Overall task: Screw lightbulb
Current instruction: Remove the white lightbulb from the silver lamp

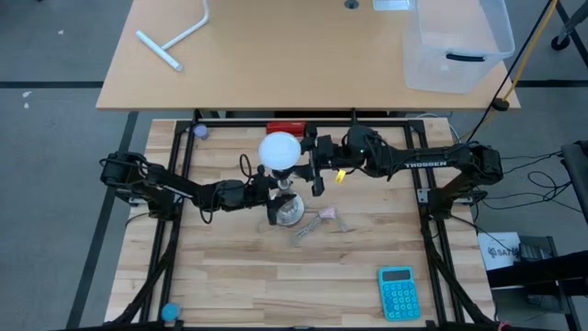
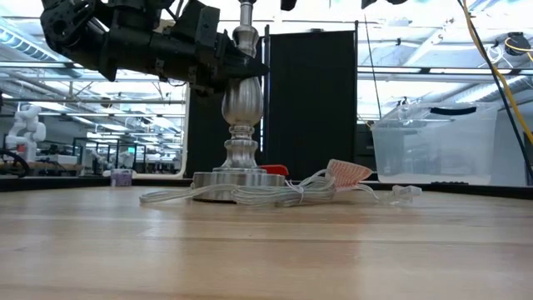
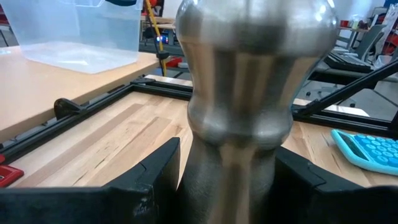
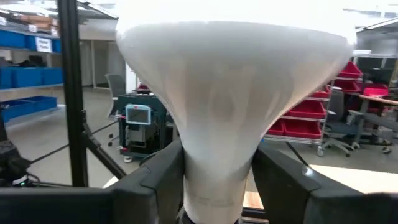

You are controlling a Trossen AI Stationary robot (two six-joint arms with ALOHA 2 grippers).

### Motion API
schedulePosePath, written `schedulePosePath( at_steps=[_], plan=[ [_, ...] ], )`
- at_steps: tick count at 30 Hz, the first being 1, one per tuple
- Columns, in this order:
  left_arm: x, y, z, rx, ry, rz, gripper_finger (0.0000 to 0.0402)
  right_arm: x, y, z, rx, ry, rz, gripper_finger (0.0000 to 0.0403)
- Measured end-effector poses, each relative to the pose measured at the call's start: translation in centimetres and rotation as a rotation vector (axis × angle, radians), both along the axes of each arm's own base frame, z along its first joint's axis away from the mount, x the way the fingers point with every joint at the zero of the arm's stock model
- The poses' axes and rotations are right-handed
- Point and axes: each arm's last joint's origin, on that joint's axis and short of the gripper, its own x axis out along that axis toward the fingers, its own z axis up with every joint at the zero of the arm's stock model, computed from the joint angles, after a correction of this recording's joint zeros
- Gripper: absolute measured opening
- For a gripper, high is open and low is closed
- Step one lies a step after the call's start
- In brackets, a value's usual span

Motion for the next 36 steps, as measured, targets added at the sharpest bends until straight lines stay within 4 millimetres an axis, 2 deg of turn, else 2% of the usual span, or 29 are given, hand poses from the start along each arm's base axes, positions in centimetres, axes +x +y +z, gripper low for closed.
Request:
schedulePosePath(
  at_steps=[9, 14, 22, 28, 33, 36],
  plan=[
    [0.0, 0.0, 0.0, 0.008, 0.002, -0.001, 0.0190, 0.1, 0.7, -0.6, -0.005, 0.059, 0.002, 0.0289],
    [0.0, 0.0, 0.0, 0.008, 0.002, 0.000, 0.0190, -1.0, 1.0, 0.3, -0.086, 0.077, 0.002, 0.0323],
    [0.0, 0.0, 0.0, 0.007, 0.003, 0.000, 0.0190, -4.6, 1.2, 2.3, -0.208, 0.169, -0.018, 0.0329],
    [0.0, 0.0, 0.0, 0.007, 0.003, 0.000, 0.0190, -7.7, 1.5, 3.2, -0.367, 0.300, -0.182, 0.0315],
    [0.0, 0.0, 0.0, 0.014, 0.004, -0.001, 0.0190, -9.4, 2.1, 4.4, -0.394, 0.262, -0.223, 0.0299],
    [0.0, 0.0, 0.0, 0.016, 0.004, -0.001, 0.0190, -9.8, 2.3, 3.5, -0.371, 0.226, -0.224, 0.0298]
  ],
)
